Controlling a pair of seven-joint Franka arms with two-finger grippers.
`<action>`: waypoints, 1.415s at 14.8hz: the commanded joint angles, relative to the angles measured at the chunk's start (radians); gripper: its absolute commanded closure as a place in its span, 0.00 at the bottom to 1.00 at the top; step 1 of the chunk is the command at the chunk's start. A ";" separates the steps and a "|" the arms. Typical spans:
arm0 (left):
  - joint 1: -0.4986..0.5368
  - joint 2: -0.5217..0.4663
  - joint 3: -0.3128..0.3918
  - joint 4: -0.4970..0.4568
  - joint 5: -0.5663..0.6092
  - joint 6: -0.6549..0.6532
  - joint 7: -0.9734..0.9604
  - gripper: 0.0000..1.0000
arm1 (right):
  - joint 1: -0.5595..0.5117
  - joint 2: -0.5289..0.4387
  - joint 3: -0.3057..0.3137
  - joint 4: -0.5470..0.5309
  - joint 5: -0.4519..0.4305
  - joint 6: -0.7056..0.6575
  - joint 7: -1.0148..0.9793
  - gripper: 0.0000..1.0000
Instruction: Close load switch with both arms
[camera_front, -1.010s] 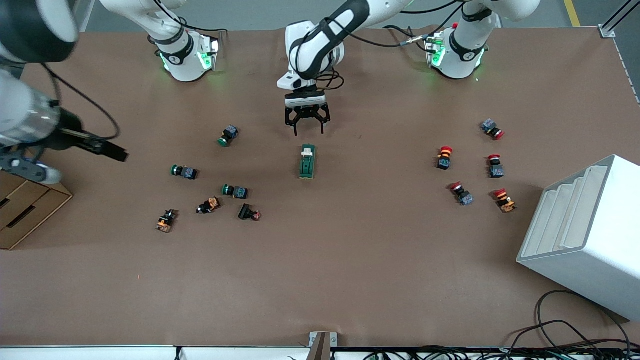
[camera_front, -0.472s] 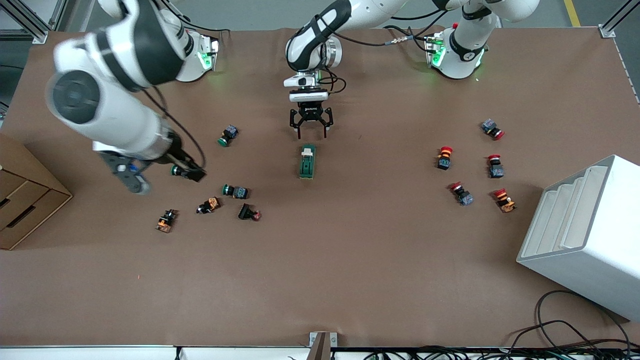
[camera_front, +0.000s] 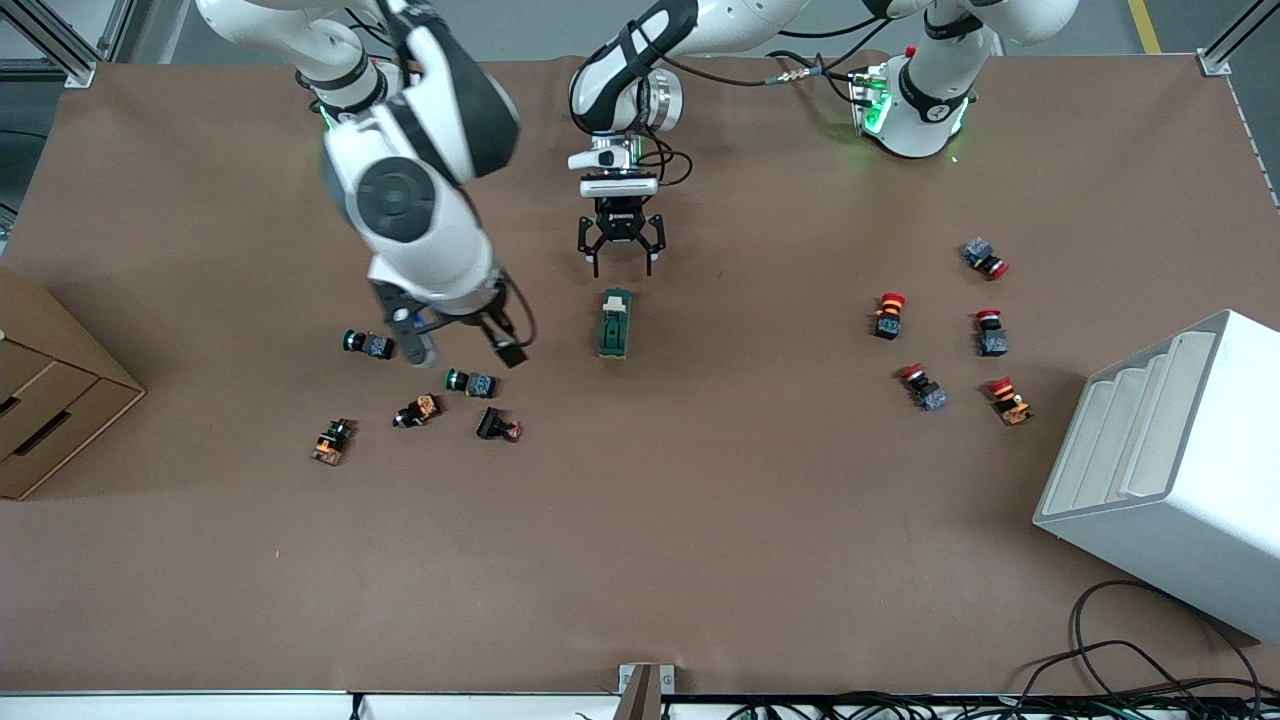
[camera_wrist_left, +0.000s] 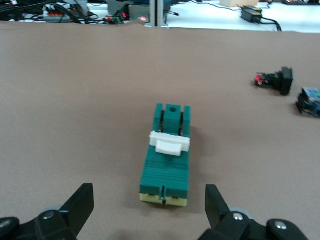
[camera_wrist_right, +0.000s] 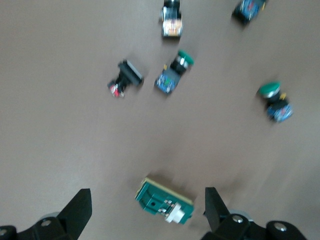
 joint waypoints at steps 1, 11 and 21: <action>-0.014 0.031 0.006 -0.001 0.022 -0.049 -0.071 0.02 | 0.077 0.057 -0.010 -0.010 0.006 0.082 0.135 0.00; -0.045 0.154 0.032 0.031 0.214 -0.092 -0.103 0.02 | 0.222 0.108 -0.013 -0.270 -0.009 0.482 0.207 0.00; -0.046 0.157 0.031 0.052 0.201 -0.090 -0.102 0.02 | 0.295 0.237 -0.013 -0.267 -0.048 0.614 0.206 0.00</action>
